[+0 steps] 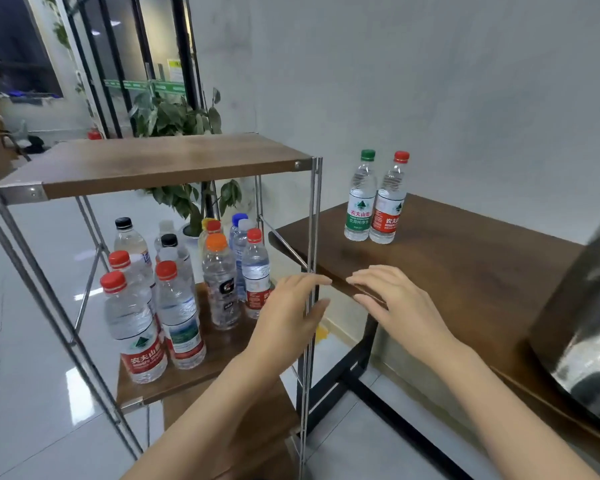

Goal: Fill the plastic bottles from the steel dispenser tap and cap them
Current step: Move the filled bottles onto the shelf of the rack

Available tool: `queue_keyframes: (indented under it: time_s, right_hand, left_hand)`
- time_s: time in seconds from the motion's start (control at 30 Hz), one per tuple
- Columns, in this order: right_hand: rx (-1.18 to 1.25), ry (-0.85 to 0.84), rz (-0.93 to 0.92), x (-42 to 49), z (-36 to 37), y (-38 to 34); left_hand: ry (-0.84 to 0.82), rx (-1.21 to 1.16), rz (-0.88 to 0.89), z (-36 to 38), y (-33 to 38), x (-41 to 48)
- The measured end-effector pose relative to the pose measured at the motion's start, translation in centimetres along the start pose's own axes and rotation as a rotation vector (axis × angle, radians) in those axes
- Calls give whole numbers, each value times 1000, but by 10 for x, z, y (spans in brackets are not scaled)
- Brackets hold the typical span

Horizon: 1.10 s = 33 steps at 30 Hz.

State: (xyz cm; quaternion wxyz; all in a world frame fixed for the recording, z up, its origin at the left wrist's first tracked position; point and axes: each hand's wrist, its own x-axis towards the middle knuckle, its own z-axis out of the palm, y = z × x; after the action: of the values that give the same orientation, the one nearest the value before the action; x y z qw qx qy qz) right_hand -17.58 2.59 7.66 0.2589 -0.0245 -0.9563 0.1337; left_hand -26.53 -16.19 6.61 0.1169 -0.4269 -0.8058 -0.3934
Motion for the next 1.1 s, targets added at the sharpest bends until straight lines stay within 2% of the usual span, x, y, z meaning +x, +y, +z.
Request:
queue_keyframes:
  time_s: [0.4,0.77,0.93,1.1]
  right_hand:
    - [-98,72,209,76,-34,96]
    - [-170,85,269,175,-31,158]
    - [-231,95,294,210,-28,175]
    - [-239,33,341,232,-28,187]
  left_hand:
    - [-25,75,109,64,25,155]
    - [15,192,77,95,1,290]
    - [58,303,51,101,-13,327]
    - [32,305,-15,108,-19,348]
